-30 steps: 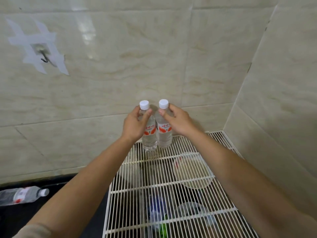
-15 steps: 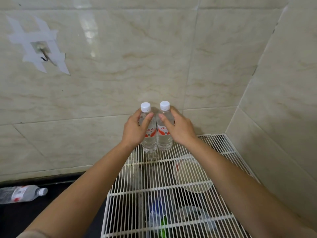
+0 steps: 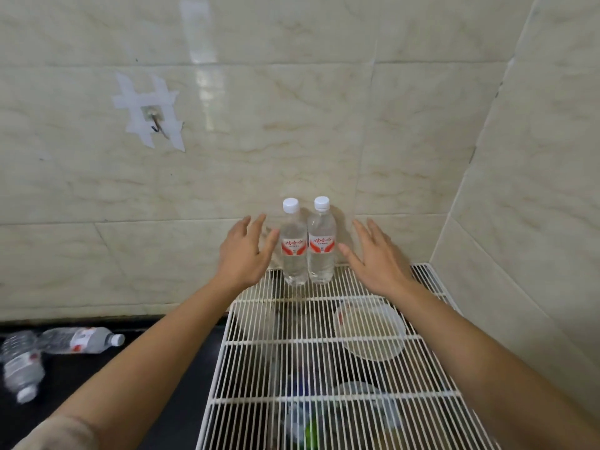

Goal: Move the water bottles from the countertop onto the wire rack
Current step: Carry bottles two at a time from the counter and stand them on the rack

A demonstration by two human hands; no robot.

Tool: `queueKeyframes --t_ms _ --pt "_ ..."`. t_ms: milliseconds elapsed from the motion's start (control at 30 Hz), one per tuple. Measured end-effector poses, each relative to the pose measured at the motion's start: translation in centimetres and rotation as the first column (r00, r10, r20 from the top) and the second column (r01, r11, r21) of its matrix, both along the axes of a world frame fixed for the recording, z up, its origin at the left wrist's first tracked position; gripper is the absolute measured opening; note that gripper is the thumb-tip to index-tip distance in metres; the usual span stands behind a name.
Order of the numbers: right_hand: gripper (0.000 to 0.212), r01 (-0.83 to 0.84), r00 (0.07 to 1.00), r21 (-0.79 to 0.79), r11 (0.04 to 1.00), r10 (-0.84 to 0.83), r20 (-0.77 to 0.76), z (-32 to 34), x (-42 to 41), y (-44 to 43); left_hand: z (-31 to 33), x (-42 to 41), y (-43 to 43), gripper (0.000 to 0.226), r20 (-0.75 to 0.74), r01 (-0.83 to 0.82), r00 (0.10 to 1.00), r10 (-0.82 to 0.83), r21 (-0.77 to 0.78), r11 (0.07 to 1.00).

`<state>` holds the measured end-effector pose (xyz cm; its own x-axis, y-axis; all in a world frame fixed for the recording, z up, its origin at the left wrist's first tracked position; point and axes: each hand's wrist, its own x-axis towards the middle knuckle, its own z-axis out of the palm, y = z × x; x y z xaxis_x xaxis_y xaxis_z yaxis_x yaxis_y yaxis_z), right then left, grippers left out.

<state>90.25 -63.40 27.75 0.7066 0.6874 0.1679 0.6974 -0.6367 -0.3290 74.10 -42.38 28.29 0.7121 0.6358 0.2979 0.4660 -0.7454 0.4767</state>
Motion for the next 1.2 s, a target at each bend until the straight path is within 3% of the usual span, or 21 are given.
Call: queueKeyframes --t_ms 67,233,467,567,833,1033,1200 --pt "0.081 -0.022 0.995 -0.039 0.999 0.026 0.100 -1.3 -0.4 -1.3 -0.7 -2.1 -1.4 0.066 -0.062 -0.052 0.997 0.054 0.032 0.998" --pt "0.074 -0.167 0.969 -0.022 0.986 0.168 0.183 -3.7 -3.0 -1.6 -1.9 -8.6 -5.8 0.067 -0.122 -0.167 0.978 0.169 0.029 0.986" --pt "0.073 -0.410 0.899 -0.030 0.912 0.409 0.159 -4.6 -10.7 2.0 -1.0 -18.8 -8.3 0.067 -0.117 -0.334 0.926 0.360 0.197 0.922" --pt "0.072 -0.432 0.895 -0.023 0.902 0.432 0.108 -4.0 -15.7 3.4 -0.8 -24.0 -7.8 0.064 -0.109 -0.337 0.920 0.377 0.273 0.901" --pt "0.076 -0.501 0.850 0.058 0.863 0.479 0.218 -3.7 -34.1 9.8 -2.3 -45.5 -3.6 0.054 -0.098 -0.380 0.873 0.478 0.480 0.791" --pt "0.073 -0.567 0.811 0.061 0.821 0.544 0.217 -4.7 -48.9 16.7 -1.9 -61.1 0.2 0.057 -0.063 -0.459 0.822 0.566 0.515 0.724" --pt "0.073 -0.617 0.756 -0.048 0.786 0.609 0.240 -6.2 -55.1 20.3 -2.4 -67.5 4.4 0.058 -0.122 -0.423 0.827 0.549 0.508 0.750"
